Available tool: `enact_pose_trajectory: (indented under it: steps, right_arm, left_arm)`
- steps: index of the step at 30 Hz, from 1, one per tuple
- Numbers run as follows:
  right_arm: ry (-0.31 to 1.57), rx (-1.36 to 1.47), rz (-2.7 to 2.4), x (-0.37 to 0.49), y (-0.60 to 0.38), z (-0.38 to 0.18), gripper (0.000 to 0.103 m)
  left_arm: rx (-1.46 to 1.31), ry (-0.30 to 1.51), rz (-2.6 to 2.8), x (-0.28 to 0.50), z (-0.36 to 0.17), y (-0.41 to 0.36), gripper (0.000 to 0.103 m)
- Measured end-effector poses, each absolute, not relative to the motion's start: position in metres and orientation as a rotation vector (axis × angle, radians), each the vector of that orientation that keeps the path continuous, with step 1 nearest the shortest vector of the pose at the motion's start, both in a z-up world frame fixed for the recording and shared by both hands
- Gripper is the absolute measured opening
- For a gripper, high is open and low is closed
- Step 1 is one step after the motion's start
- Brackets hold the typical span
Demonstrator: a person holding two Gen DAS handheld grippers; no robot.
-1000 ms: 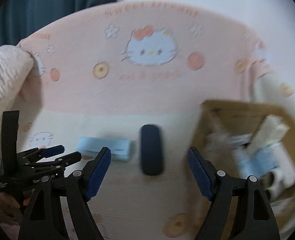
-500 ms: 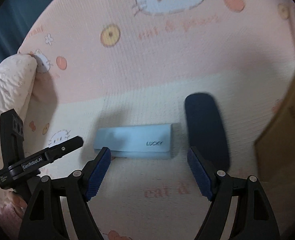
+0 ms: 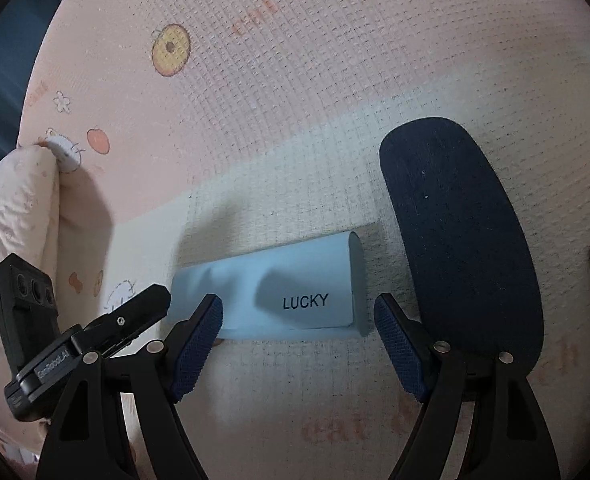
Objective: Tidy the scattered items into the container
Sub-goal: 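Move both grippers down to the blue LUCKY pencil case, then grip the blue LUCKY pencil case with both grippers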
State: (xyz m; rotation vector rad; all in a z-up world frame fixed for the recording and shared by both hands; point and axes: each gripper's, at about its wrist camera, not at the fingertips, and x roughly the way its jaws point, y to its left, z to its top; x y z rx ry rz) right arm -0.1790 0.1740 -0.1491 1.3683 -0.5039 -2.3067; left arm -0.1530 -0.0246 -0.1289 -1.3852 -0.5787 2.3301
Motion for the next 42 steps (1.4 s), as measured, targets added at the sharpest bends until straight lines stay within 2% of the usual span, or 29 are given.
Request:
enact_pose_trajectory:
  steps: [2, 5, 7, 9, 13, 21, 24, 28, 36, 42]
  right_arm:
    - [-0.505, 1.348, -2.308, -0.178, 0.173, -0.150, 0.070]
    - [-0.494, 1.376, -2.337, -0.176, 0.174, -0.151, 0.052]
    - [-0.546, 1.398, -2.315, -0.172, 0.180, -0.151, 0.046]
    - [-0.618, 1.411, -2.283, -0.162, 0.186, -0.153, 0.046]
    - [-0.624, 1.426, -2.291, -0.135, 0.195, -0.153, 0.046]
    - [-0.494, 1.476, -2.335, -0.070, 0.209, -0.149, 0.046]
    - [-0.470, 1.487, -2.352, -0.054, 0.215, -0.149, 0.046]
    - [-0.491, 1.469, -2.344, -0.048, 0.220, -0.148, 0.046]
    - [-0.483, 1.459, -2.366, -0.058, 0.222, -0.146, 0.047]
    - [-0.486, 1.489, -2.364, -0.063, 0.216, -0.155, 0.047]
  left_arm:
    - [-1.392, -0.567, 2.302, -0.153, -0.130, -0.022, 0.068]
    - [-1.417, -0.513, 2.281, -0.149, -0.134, -0.013, 0.068]
    - [-1.411, -0.459, 2.321, -0.143, -0.133, -0.008, 0.067]
    - [-1.406, -0.390, 2.348, -0.136, -0.131, -0.004, 0.066]
    - [-1.422, -0.370, 2.294, -0.121, -0.130, -0.006, 0.064]
    - [-1.480, -0.436, 2.189, -0.084, -0.134, -0.003, 0.064]
    - [-1.479, -0.360, 2.134, -0.069, -0.136, 0.007, 0.064]
    - [-1.465, -0.249, 2.142, -0.061, -0.133, 0.019, 0.064]
    - [-1.450, -0.280, 2.154, -0.075, -0.123, 0.014, 0.064]
    - [-1.531, -0.306, 2.128, -0.081, -0.141, 0.018, 0.064]
